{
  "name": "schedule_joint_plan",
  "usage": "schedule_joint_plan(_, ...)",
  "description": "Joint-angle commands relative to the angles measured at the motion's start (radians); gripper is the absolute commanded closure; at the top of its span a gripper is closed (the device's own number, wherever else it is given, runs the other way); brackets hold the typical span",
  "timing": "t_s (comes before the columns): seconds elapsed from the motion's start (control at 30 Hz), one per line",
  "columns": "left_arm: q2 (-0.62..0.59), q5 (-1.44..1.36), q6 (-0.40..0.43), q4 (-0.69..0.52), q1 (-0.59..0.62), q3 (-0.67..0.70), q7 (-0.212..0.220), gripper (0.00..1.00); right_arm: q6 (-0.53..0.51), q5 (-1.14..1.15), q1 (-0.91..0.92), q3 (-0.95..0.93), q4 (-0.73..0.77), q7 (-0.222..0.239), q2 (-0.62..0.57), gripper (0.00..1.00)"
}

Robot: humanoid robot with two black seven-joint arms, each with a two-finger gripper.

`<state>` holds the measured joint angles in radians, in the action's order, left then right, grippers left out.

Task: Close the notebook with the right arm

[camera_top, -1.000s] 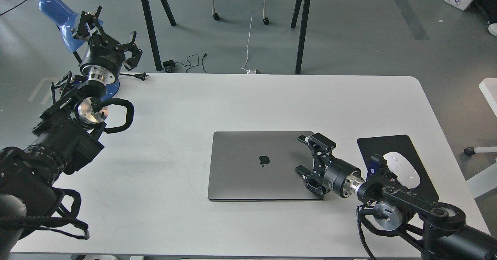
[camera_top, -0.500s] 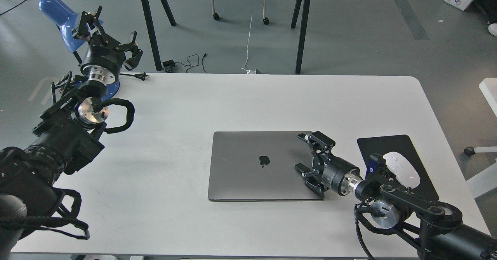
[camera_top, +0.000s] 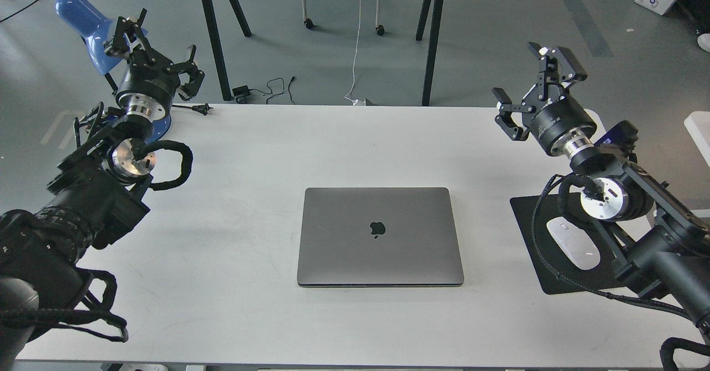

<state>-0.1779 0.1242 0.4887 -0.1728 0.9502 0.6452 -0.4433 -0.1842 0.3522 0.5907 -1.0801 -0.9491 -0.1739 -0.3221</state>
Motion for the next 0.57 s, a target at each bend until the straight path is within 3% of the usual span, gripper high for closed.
schedule_joint_plan(0.0, 0.000, 0.000, 0.000, -0.001, -0.001, 0.001, 0.003, 0.00, -0.079, -0.168, 0.089, -0.043, 0.160, 0.020, -0.006, 0.00)
schedule_joint_plan(0.2, 0.000, 0.000, 0.000, -0.001, -0.001, 0.001, 0.006, 0.00, -0.119, -0.297, 0.144, -0.046, 0.299, 0.013, -0.011, 0.00)
schedule_joint_plan(0.47, 0.000, 0.000, 0.000, -0.001, -0.001, 0.001, 0.008, 0.00, -0.118, -0.297, 0.135, -0.046, 0.329, 0.007, -0.012, 0.00)
schedule_joint_plan(0.53, 0.000, 0.000, 0.000, -0.001, -0.001, -0.001, 0.008, 0.00, -0.121, -0.297, 0.133, -0.046, 0.329, -0.013, -0.021, 0.00)
